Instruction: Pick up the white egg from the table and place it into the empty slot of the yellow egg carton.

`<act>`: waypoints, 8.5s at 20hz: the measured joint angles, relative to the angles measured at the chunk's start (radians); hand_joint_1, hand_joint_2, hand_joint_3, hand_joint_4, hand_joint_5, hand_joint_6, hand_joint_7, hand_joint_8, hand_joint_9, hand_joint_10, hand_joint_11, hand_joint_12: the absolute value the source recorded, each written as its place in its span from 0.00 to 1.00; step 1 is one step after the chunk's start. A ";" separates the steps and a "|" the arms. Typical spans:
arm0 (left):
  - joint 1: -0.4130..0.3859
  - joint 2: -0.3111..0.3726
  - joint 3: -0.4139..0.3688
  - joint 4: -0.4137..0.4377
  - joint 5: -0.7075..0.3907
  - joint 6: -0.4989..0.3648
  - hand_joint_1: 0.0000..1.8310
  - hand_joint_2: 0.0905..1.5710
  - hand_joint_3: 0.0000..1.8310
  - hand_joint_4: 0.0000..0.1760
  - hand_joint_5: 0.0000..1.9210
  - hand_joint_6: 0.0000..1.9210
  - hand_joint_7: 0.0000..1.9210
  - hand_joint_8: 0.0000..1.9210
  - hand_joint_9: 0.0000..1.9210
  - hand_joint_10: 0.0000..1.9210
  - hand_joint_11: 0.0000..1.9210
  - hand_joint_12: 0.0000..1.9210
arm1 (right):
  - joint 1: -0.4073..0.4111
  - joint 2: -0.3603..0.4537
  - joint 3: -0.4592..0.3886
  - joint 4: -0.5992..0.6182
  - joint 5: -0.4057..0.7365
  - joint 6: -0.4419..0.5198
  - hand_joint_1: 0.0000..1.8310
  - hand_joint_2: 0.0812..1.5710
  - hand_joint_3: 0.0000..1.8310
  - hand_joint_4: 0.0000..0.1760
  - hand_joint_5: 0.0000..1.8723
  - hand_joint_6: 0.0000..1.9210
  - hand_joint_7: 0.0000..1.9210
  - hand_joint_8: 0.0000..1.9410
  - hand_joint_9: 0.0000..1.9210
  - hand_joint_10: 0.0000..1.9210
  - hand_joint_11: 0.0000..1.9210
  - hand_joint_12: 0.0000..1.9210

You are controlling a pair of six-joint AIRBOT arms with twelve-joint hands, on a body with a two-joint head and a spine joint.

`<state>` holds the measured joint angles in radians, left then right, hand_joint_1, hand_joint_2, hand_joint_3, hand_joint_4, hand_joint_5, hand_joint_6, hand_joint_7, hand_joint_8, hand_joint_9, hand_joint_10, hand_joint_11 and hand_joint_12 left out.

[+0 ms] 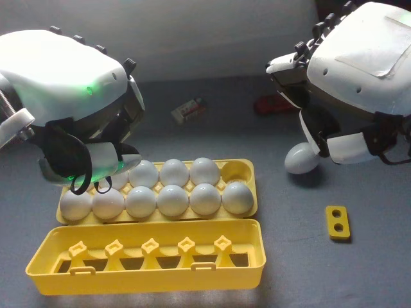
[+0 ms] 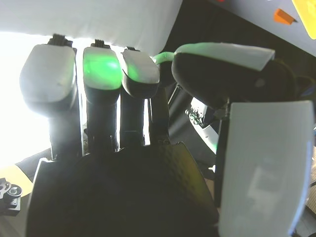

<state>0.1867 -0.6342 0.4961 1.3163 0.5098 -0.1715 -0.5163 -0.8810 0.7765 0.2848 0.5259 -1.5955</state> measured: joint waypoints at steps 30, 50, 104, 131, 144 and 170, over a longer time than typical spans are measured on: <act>0.004 -0.006 -0.025 0.006 0.042 -0.039 0.09 0.81 0.00 0.24 0.05 0.00 0.05 0.00 0.06 0.00 0.00 0.28 | 0.020 -0.228 0.248 0.454 -0.267 -0.413 0.70 0.60 0.01 0.11 0.14 0.04 0.00 0.00 0.01 0.00 0.00 0.00; 0.004 -0.006 -0.034 0.006 0.088 -0.051 0.08 0.81 0.00 0.23 0.06 0.00 0.05 0.00 0.06 0.00 0.00 0.30 | 0.012 -0.264 0.273 1.031 -0.200 -0.951 0.68 0.60 0.00 0.08 0.05 0.58 0.02 0.00 0.01 0.00 0.00 0.00; -0.013 -0.005 -0.037 0.000 0.108 -0.032 0.07 0.81 0.00 0.23 0.07 0.00 0.06 0.00 0.06 0.00 0.00 0.32 | -0.037 -0.383 0.371 1.234 -0.130 -1.088 0.67 0.60 0.00 0.00 0.07 0.51 0.03 0.00 0.02 0.01 0.00 0.00; -0.009 -0.005 -0.048 -0.016 0.126 -0.028 0.08 0.81 0.00 0.24 0.07 0.00 0.06 0.00 0.06 0.00 0.00 0.31 | -0.037 -0.399 0.393 1.251 -0.131 -1.086 0.61 0.73 0.00 0.00 0.47 0.61 0.25 0.02 0.09 0.04 0.00 0.19; -0.009 -0.005 -0.048 -0.016 0.126 -0.024 0.07 0.81 0.00 0.24 0.07 0.00 0.05 0.00 0.06 0.00 0.00 0.30 | 0.038 -0.347 0.396 1.324 -0.264 -0.977 0.61 0.73 0.00 0.00 0.46 0.62 0.24 0.01 0.10 0.04 0.00 0.19; -0.021 -0.005 -0.057 -0.019 0.130 -0.020 0.06 0.81 0.00 0.24 0.07 0.00 0.05 0.00 0.06 0.00 0.00 0.30 | 0.055 -0.331 0.313 0.573 -0.143 0.098 0.61 0.74 0.00 0.00 0.46 0.63 0.23 0.00 0.09 0.05 0.00 0.23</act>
<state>0.1661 -0.6392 0.4393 1.2968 0.6403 -0.1917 -0.4610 -1.2118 1.0893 0.8581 0.3828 -1.4979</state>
